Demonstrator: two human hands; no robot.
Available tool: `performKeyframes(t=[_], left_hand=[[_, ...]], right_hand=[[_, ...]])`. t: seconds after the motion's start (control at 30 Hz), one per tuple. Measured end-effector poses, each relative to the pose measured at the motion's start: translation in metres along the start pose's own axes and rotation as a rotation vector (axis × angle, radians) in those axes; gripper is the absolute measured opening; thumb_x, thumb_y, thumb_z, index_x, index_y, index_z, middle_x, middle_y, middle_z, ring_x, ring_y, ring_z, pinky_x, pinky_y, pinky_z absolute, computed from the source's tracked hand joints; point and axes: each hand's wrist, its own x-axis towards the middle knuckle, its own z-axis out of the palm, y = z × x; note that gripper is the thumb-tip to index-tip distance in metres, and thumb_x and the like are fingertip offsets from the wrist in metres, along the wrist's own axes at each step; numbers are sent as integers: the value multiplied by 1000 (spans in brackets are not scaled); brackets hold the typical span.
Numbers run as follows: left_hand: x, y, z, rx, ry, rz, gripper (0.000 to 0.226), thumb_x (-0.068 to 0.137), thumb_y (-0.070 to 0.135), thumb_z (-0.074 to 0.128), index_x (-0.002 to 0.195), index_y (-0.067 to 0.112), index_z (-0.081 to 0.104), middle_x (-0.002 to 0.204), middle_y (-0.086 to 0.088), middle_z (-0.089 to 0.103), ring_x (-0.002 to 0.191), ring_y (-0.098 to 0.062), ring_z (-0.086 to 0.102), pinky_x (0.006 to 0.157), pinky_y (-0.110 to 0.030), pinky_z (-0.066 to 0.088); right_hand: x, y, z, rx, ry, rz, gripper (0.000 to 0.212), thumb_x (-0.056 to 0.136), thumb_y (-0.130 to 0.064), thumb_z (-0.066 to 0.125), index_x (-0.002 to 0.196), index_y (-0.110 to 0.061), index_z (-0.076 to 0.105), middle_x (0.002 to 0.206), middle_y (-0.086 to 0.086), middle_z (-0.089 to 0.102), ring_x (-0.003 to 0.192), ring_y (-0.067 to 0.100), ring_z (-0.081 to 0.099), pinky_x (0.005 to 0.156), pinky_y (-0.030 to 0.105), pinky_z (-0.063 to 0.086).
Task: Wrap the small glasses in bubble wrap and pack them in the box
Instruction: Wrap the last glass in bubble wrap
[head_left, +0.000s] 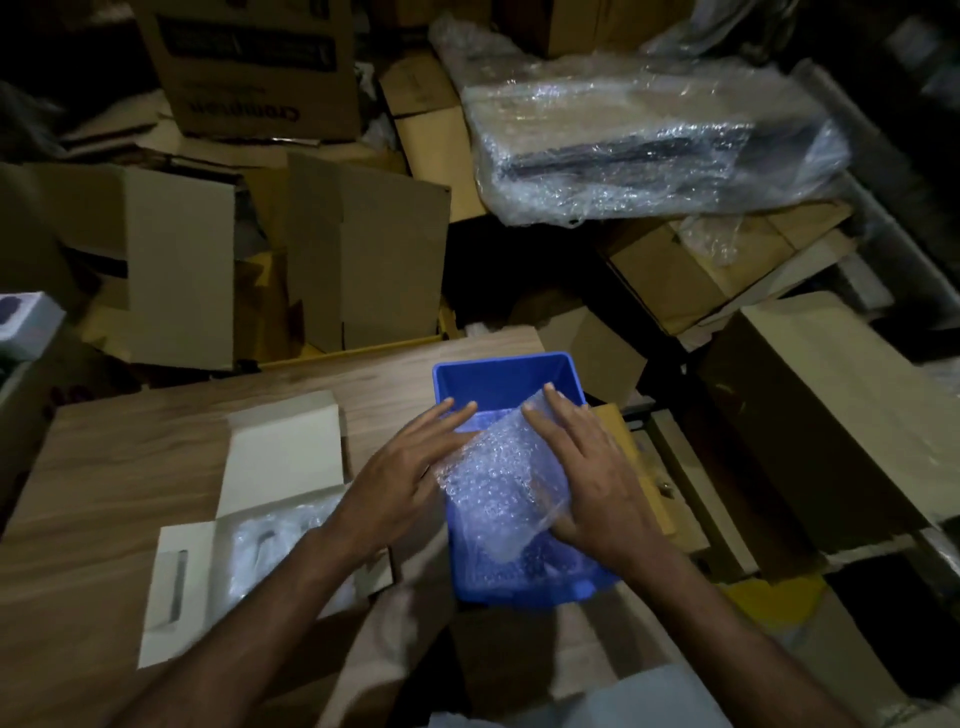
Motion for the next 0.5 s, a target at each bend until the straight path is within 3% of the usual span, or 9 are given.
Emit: performKeyframes(t=[0.1,0.17,0.23,0.3,0.33,0.4,0.47,0.5], left_hand=[[-23,3,-29,2,46,40,42,105,11,48,145,23,54,152,16,48,146,-5,37,119,-24,30],[-40,7,-47,-77,121,-1,38,102,12,49,137,21,61,139,14,61,132,-6,54,110,-27,43],[-56,12,-67,-256,217,-120,33,97,5,50,121,16,68,117,9,72,113,-11,66,96,-29,52],[-69,16,-84,-437,349,-210,23,97,7,48,106,9,68,99,0,72,94,-17,68,82,-29,54],[-74,19,-91,-505,423,-243,19,98,11,48,99,6,67,91,-4,71,86,-19,67,76,-29,54],[-82,22,-99,-624,567,-359,22,102,19,52,92,3,64,75,-7,68,69,-18,66,62,-29,55],[-86,19,-104,-711,720,-577,25,102,22,55,88,3,64,62,-9,63,52,-16,61,49,-26,51],[-88,13,-105,-731,784,-698,25,103,23,56,87,5,63,57,-7,59,46,-14,56,44,-24,46]], right_hand=[[23,-24,2,100,57,-54,87,84,-37,78,157,-23,33,169,4,14,156,19,16,126,45,19],[40,-45,2,223,78,-82,72,86,-41,73,151,-26,45,169,2,17,155,19,20,124,43,25],[56,-68,2,370,108,-102,49,85,-37,74,131,-26,64,165,1,29,151,16,30,119,36,32],[71,-91,3,565,119,-103,33,80,-15,72,112,-21,70,144,-1,57,133,12,54,106,35,47],[79,-103,5,669,99,-77,31,76,-6,66,104,-19,68,122,-5,69,112,9,64,91,37,53],[95,-134,8,829,65,57,22,74,-2,64,89,-18,60,83,-10,67,76,8,63,66,36,52],[108,-161,20,1036,-1,338,24,84,-10,76,93,-19,56,76,-7,68,67,6,67,62,33,57],[111,-173,25,1152,-119,506,26,87,-21,78,101,-19,56,82,-6,72,69,3,71,62,26,58]])
